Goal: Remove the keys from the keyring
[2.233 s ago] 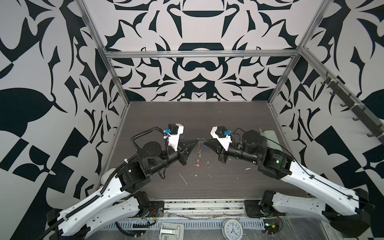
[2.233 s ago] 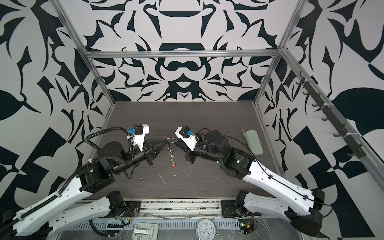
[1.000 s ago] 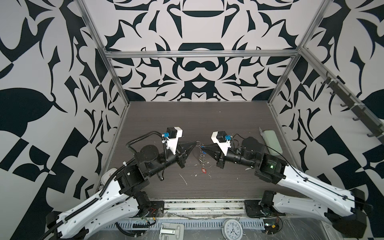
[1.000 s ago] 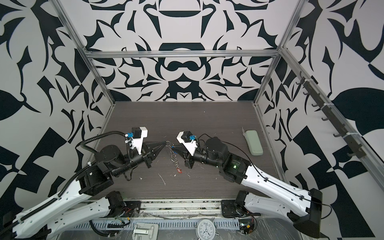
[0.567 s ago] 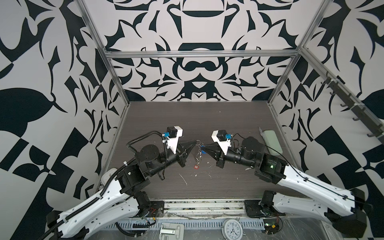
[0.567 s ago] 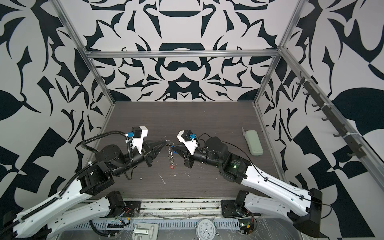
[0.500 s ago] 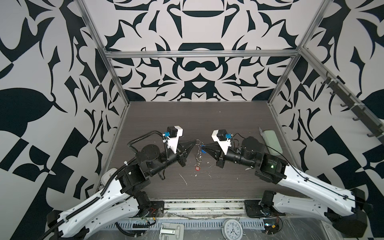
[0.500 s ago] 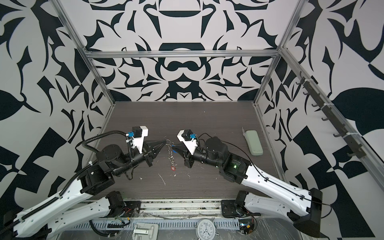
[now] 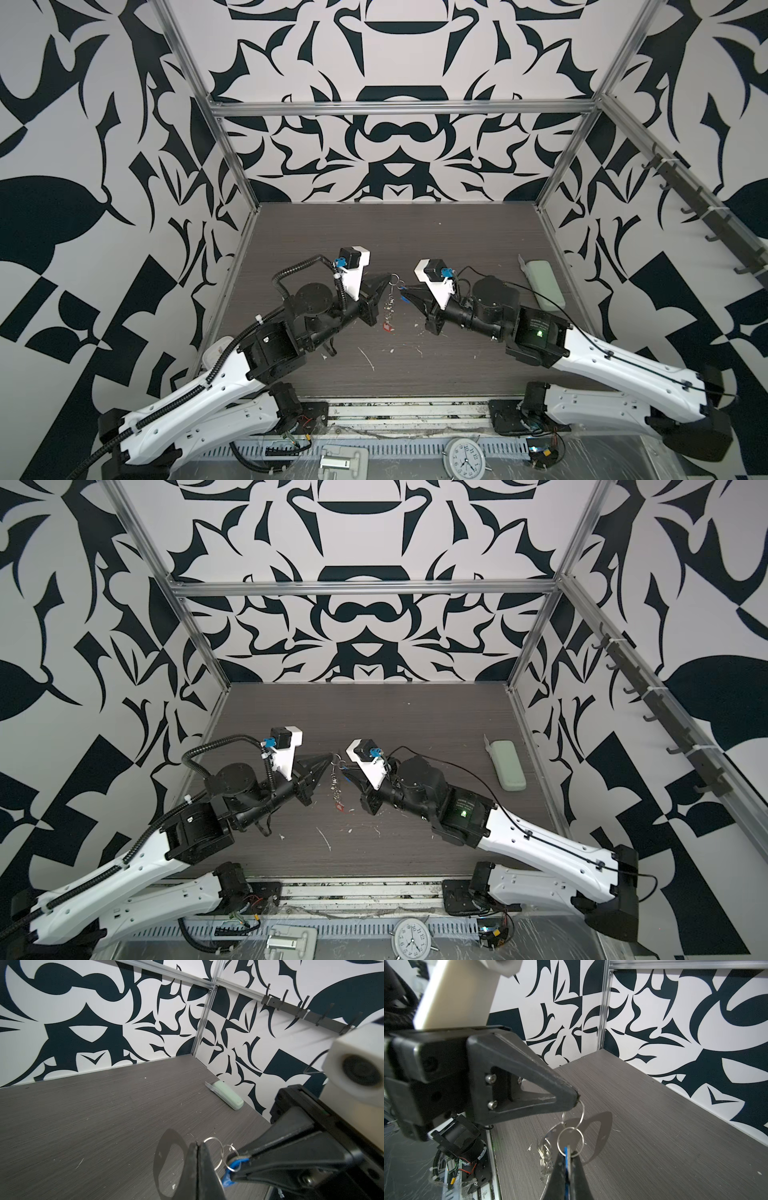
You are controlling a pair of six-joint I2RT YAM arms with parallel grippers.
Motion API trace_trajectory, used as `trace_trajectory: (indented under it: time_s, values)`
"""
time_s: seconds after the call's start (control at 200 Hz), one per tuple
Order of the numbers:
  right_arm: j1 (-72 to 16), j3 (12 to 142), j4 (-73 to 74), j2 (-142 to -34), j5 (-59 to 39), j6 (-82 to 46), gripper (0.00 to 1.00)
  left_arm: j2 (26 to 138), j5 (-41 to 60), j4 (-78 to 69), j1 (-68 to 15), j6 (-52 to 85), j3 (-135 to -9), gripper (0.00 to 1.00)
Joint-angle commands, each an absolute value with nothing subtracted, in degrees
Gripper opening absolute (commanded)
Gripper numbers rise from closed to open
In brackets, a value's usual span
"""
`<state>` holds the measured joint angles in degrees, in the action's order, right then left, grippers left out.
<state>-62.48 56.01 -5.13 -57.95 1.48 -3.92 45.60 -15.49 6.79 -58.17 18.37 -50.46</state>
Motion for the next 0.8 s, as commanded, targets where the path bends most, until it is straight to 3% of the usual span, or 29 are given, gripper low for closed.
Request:
trace_trajectory:
  time_s: [0.0,0.235,0.7,0.795]
  values:
    - [-64.4,57.7,-10.2,-57.0,0.2,-3.1,0.00,44.6,-28.2,3.4,-56.6,17.5,-53.5,0.00]
    - [-65.0,58.4,-11.2,-58.7,1.3,-4.4,0.00,45.0,-28.6,2.8,-56.5,16.9,-53.3,0.00]
    - [-64.7,57.8,-11.0,-56.1,0.2,0.6,0.00,41.5,-14.6,0.6,-56.6,17.1,-49.8,0.00]
    - [-61.9,59.4,-12.4,-56.7,-5.4,1.2,0.00,40.8,-12.4,0.3,-56.6,17.6,-48.5,0.17]
